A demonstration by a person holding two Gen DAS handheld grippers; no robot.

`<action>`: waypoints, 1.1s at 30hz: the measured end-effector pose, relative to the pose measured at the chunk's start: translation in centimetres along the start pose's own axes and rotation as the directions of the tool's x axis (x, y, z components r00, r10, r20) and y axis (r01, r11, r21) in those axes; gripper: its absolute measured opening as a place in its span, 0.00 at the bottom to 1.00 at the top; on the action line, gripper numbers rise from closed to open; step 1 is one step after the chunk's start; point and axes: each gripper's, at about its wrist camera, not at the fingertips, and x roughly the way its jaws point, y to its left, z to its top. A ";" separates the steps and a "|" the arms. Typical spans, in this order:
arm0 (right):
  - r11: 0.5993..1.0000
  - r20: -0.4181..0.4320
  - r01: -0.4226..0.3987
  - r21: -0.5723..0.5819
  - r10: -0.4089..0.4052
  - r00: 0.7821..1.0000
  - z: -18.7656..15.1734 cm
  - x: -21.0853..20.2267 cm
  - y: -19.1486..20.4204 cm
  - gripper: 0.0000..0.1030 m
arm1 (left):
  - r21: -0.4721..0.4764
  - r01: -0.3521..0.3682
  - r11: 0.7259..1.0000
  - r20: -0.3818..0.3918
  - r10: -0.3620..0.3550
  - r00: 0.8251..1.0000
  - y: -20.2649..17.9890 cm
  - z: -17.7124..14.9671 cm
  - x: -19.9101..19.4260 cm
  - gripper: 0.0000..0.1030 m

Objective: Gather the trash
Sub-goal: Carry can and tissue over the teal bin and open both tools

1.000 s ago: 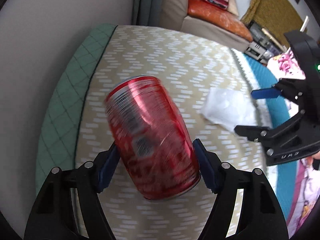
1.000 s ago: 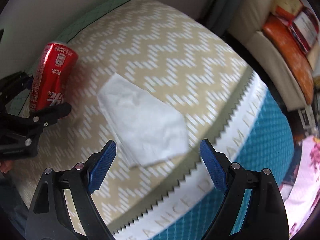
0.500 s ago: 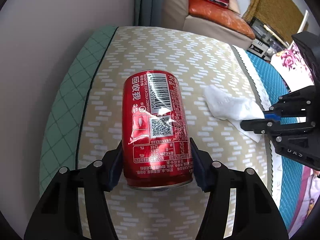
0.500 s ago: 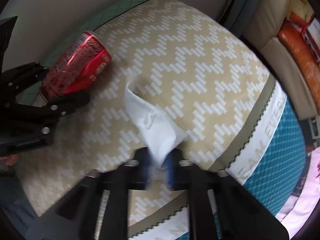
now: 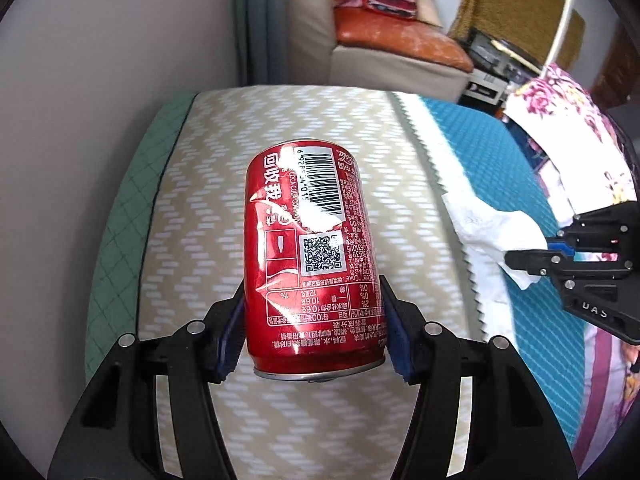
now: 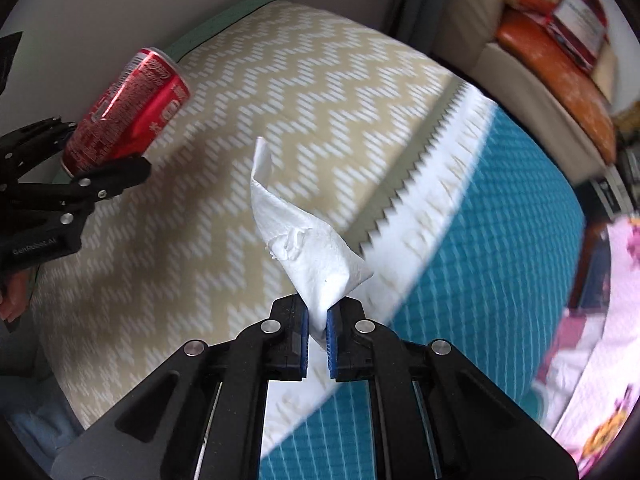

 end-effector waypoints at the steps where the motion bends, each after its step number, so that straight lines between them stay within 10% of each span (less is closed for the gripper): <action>1: 1.000 0.007 0.001 0.015 -0.001 1.000 -0.6 -0.4 -0.2 0.06 | 0.008 0.006 1.000 0.002 -0.006 1.000 -0.7 -0.2 -0.3 0.58; 18: 0.934 0.184 -0.007 0.357 -0.063 0.981 -14.1 -7.5 -7.4 0.06 | 0.215 0.141 0.966 -0.035 -0.137 0.990 -16.0 -3.7 -2.4 0.58; 33: 0.771 0.300 -0.078 0.631 -0.150 0.942 -25.2 -10.5 -16.1 0.06 | 0.378 0.213 0.901 -0.100 -0.189 0.977 -28.5 -5.0 -1.3 0.58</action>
